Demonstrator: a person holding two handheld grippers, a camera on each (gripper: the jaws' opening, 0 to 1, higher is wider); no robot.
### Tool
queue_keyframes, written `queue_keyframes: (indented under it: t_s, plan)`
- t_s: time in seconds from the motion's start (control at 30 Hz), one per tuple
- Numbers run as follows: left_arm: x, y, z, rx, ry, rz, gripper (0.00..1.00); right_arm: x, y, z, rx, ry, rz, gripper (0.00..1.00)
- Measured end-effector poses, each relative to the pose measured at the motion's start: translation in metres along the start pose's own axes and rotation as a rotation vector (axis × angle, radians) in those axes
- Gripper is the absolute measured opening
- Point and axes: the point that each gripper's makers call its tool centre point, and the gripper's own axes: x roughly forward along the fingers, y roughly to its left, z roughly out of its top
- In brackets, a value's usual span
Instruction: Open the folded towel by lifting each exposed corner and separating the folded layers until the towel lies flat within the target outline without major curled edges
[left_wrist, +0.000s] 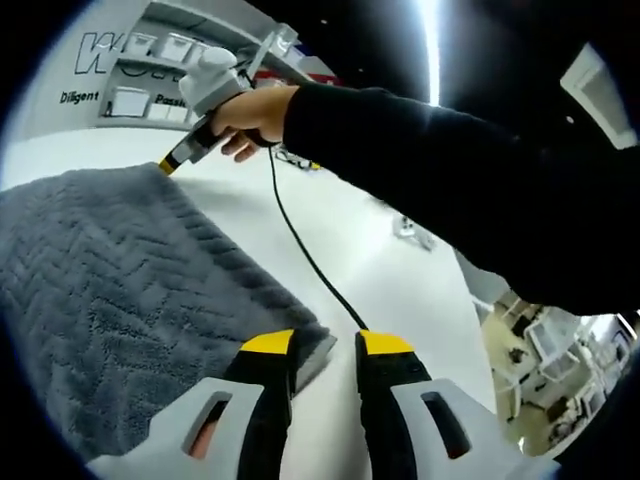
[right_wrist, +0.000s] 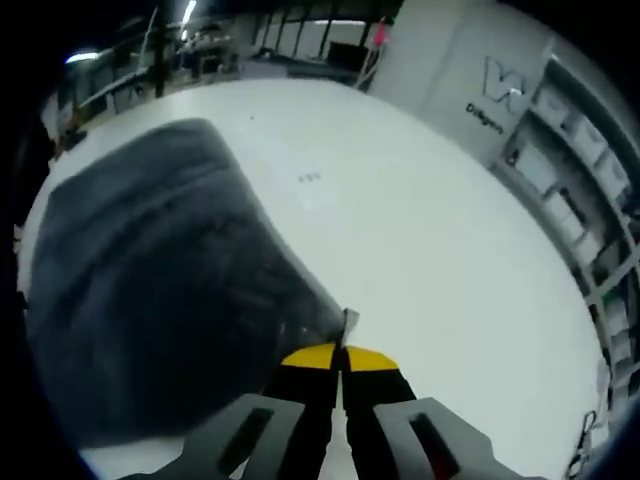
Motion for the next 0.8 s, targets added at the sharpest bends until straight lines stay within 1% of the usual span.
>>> queue_keyframes:
  t_s: [0.1, 0.13, 0.17, 0.23, 0.27, 0.3, 0.33, 0.37, 0.43, 0.47, 0.5, 0.53, 0.57, 0.6, 0.63, 0.67, 0.7, 0.73, 0.8]
  plan:
    - [0.0, -0.001, 0.0, -0.008, -0.001, -0.006, 0.25, -0.001, 0.001, 0.0, -0.007, -0.003, -0.029, 0.0]
    - [0.0, -0.001, 0.001, -0.011, -0.004, -0.011, 0.27, 0.0, 0.001, 0.002, 0.009, -0.03, -0.037, 0.0]
    - [0.0, -0.003, 0.002, -0.023, -0.011, -0.023, 0.29, 0.002, 0.003, 0.006, 0.094, -0.089, -0.012, 0.0]
    - [-0.001, -0.007, 0.005, -0.055, -0.017, -0.048, 0.35, 0.0, 0.0, 0.005, 0.169, -0.121, -0.003, 0.0]
    - [-0.001, -0.008, 0.006, -0.064, -0.02, -0.052, 0.38, 0.0, -0.002, 0.005, 0.183, -0.13, -0.003, 0.0]
    - [-0.002, -0.01, 0.008, -0.078, -0.029, -0.064, 0.41, -0.002, -0.003, 0.003, 0.166, -0.136, -0.01, 0.0]
    - [-0.002, -0.013, 0.009, -0.078, -0.033, -0.074, 0.46, -0.001, -0.004, 0.005, 0.162, -0.156, -0.019, 0.0]
    - [-0.003, -0.016, 0.01, -0.078, -0.037, -0.083, 0.51, -0.002, -0.006, 0.005, 0.173, -0.174, -0.035, 0.03]
    - [-0.006, -0.022, 0.013, -0.074, -0.041, -0.097, 0.61, -0.005, -0.016, 0.002, 0.223, -0.195, -0.105, 0.14]
    - [-0.006, -0.024, 0.014, -0.069, -0.039, -0.099, 0.67, -0.007, -0.018, 0.001, 0.236, -0.203, -0.126, 0.22]
    - [-0.007, -0.026, 0.015, -0.062, -0.037, -0.097, 0.72, -0.009, -0.017, -0.001, 0.257, -0.206, -0.126, 0.27]
    - [-0.008, -0.027, 0.016, -0.047, -0.035, -0.099, 0.8, -0.01, -0.016, -0.002, 0.277, -0.207, -0.129, 0.31]
    - [-0.009, -0.03, 0.017, -0.027, -0.034, -0.102, 0.86, -0.012, -0.013, -0.002, 0.305, -0.216, -0.118, 0.35]
    - [-0.011, -0.034, 0.018, -0.005, -0.038, -0.111, 0.91, -0.013, -0.012, -0.005, 0.346, -0.216, -0.12, 0.4]
    - [-0.013, -0.036, 0.02, 0.018, -0.043, -0.116, 0.96, -0.015, -0.014, -0.008, 0.365, -0.21, -0.131, 0.45]
    - [-0.015, -0.038, 0.023, 0.036, -0.054, -0.118, 1.0, -0.019, -0.019, -0.013, 0.363, -0.199, -0.168, 0.54]
    - [-0.017, -0.04, 0.026, 0.059, -0.065, -0.126, 1.0, -0.022, -0.022, -0.015, 0.357, -0.195, -0.195, 0.6]
    - [-0.019, -0.042, 0.027, 0.071, -0.063, -0.13, 1.0, -0.025, -0.022, -0.019, 0.375, -0.183, -0.21, 0.69]
    - [-0.024, -0.045, 0.031, 0.097, -0.074, -0.139, 1.0, -0.03, -0.021, -0.025, 0.394, -0.172, -0.228, 0.77]
